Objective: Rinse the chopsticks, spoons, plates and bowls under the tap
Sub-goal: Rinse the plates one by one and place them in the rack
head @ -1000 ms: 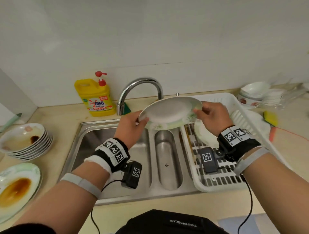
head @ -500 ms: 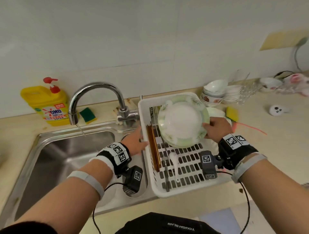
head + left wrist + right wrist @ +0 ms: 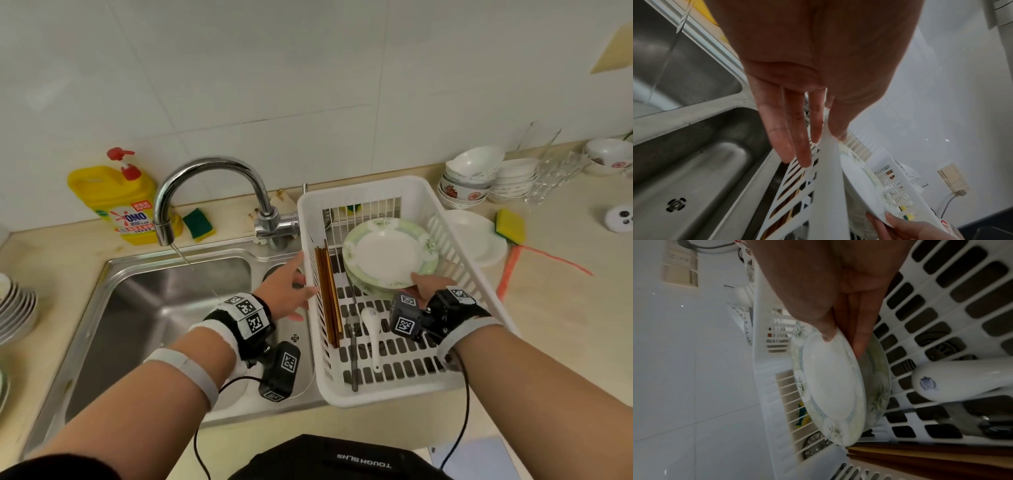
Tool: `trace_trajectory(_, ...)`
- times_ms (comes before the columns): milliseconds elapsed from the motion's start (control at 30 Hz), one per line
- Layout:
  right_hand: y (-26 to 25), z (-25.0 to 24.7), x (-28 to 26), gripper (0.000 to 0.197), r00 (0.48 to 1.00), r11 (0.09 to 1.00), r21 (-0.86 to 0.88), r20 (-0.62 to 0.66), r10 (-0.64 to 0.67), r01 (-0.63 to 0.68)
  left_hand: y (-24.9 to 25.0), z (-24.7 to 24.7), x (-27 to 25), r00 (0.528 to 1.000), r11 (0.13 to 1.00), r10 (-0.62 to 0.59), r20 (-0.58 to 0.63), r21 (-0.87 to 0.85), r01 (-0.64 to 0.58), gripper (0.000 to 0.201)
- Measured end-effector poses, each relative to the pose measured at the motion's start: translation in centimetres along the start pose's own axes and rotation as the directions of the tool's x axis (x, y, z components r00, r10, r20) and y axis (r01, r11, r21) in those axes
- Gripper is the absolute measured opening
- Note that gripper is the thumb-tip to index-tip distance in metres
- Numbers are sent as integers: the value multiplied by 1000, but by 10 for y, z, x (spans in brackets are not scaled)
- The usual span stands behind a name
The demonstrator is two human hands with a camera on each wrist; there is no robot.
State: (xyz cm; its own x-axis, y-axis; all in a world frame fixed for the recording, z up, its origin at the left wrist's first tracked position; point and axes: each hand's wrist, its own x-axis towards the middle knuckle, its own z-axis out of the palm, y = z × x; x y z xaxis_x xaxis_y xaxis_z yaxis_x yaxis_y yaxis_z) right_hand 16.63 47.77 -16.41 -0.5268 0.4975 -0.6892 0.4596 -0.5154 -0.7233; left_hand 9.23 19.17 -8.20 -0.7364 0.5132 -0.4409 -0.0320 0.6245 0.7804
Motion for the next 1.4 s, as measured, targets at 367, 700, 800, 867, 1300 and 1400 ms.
trace_trajectory(367,11,4,0,33,999,999,46,-49,-3,6,-1,-1,-5,999,999,36,-13,-31,-37,84)
trace_trajectory(700,15,-8,4,38,997,998,-62,-83,0,-5,-7,0,-3,999,998,23,-32,-53,-25,91)
trace_trajectory(800,20,-9,6,45,994,998,-23,-91,-54,52,-6,0,-3,999,998,21,-28,-54,-23,91)
trace_trajectory(867,21,-9,7,44,995,998,-26,-78,-55,53,-5,0,-3,999,998,21,-27,-62,-22,90)
trace_trajectory(1300,8,-5,-11,12,996,962,-272,-87,-21,-3,-10,2,-3,998,997,27,-50,-71,-31,90)
trace_trajectory(1400,-9,10,-16,15,991,896,-437,-65,-118,78,-16,3,0,996,999,41,-77,-25,-43,88)
